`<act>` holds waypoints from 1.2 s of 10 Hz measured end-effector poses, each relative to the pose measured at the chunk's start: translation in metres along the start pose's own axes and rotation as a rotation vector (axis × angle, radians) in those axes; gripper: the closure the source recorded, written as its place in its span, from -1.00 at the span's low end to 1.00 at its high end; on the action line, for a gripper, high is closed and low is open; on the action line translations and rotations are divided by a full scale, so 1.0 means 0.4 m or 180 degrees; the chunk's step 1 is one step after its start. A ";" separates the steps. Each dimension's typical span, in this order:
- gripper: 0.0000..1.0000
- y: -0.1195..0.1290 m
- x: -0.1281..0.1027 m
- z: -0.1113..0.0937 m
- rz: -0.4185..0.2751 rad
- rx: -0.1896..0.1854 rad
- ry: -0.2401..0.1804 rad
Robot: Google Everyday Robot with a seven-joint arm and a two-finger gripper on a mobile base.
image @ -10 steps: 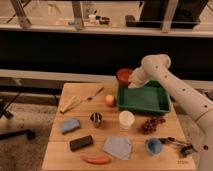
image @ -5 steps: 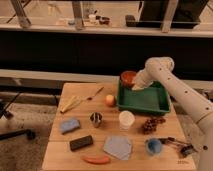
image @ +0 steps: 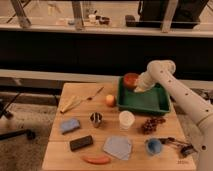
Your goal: Stack bowls into tray
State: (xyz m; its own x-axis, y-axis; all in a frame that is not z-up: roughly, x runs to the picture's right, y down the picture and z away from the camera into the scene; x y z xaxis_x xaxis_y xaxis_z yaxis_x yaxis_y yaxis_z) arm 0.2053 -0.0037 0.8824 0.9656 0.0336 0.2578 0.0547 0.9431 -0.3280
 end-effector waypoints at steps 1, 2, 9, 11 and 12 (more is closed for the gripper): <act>1.00 0.007 0.004 0.010 -0.0016 0.0004 0.0008; 1.00 0.017 0.008 0.018 -0.0048 0.0018 0.0024; 1.00 0.053 0.064 0.041 -0.0117 0.0060 0.0132; 0.74 0.070 0.080 0.046 -0.0133 0.0006 0.0165; 0.50 0.077 0.076 0.048 -0.0164 -0.0017 0.0181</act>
State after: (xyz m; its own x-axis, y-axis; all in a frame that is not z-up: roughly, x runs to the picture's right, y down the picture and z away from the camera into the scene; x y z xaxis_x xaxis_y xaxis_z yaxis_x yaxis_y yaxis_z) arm 0.2316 0.0328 0.8978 0.9744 -0.0340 0.2224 0.1060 0.9413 -0.3204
